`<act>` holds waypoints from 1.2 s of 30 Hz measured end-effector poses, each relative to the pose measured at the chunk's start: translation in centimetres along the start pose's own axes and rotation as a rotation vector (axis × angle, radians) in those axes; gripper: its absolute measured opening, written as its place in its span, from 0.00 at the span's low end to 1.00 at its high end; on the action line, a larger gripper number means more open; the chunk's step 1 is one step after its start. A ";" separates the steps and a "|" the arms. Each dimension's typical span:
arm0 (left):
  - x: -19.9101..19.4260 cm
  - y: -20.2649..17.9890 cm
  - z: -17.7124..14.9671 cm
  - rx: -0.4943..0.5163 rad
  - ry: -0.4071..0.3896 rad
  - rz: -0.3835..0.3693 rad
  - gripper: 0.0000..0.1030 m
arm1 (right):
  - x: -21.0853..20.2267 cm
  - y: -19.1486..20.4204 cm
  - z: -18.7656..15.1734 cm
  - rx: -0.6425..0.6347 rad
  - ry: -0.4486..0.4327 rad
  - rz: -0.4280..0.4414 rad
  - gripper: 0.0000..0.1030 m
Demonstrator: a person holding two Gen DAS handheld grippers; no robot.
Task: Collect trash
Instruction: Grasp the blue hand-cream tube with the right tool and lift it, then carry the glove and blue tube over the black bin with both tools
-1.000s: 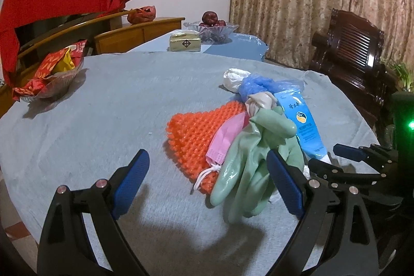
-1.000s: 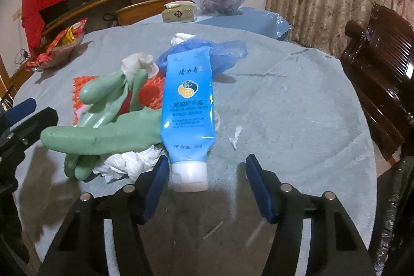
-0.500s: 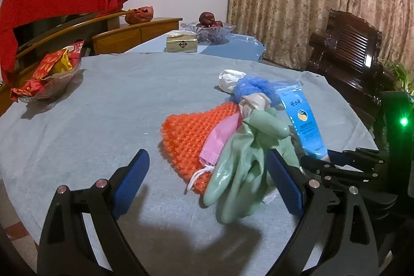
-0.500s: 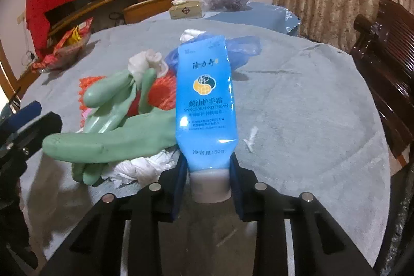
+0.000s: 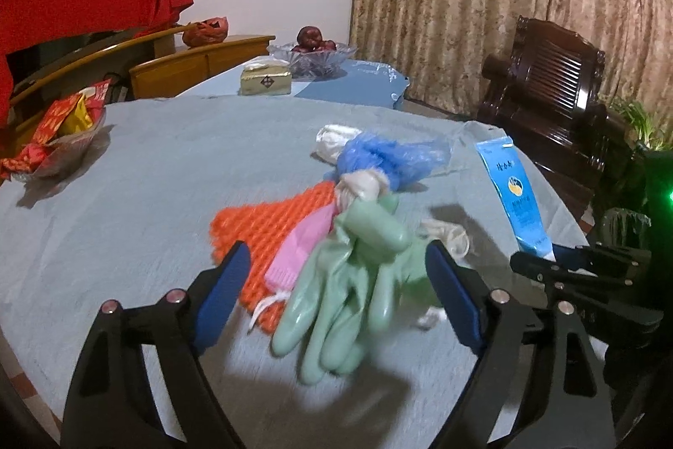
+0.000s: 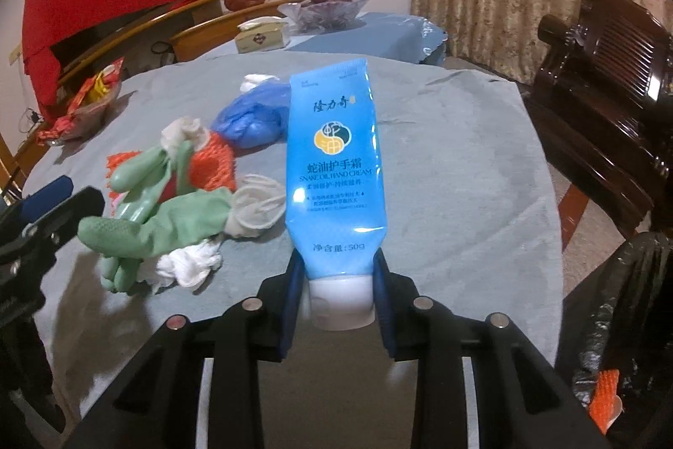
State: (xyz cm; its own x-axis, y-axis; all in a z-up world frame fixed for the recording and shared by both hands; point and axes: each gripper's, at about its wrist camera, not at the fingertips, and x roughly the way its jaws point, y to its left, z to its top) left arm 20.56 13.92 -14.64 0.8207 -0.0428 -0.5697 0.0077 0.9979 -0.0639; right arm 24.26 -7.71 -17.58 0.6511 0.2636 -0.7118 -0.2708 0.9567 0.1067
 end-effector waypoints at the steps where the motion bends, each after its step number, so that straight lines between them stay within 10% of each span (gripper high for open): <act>1: 0.4 -0.3 0.4 0.003 -0.002 -0.003 0.76 | 0.0 0.0 0.1 0.000 -0.002 -0.001 0.30; 11: 4.0 -1.4 1.7 0.018 0.022 -0.005 0.66 | 0.7 0.4 1.1 -0.024 -0.014 0.003 0.30; 23: 5.1 -0.9 1.4 0.007 0.064 -0.034 0.20 | 0.5 0.3 1.6 -0.026 -0.013 0.009 0.30; 36: 0.2 0.1 3.4 -0.032 -0.027 -0.015 0.16 | -2.0 1.0 2.2 -0.031 -0.056 0.035 0.30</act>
State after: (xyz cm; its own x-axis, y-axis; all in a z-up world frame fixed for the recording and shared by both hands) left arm 22.68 14.21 -11.99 0.8361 -0.0562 -0.5457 0.0023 0.9951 -0.0989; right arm 24.25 -7.02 -14.56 0.6792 0.3045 -0.6678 -0.3156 0.9426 0.1088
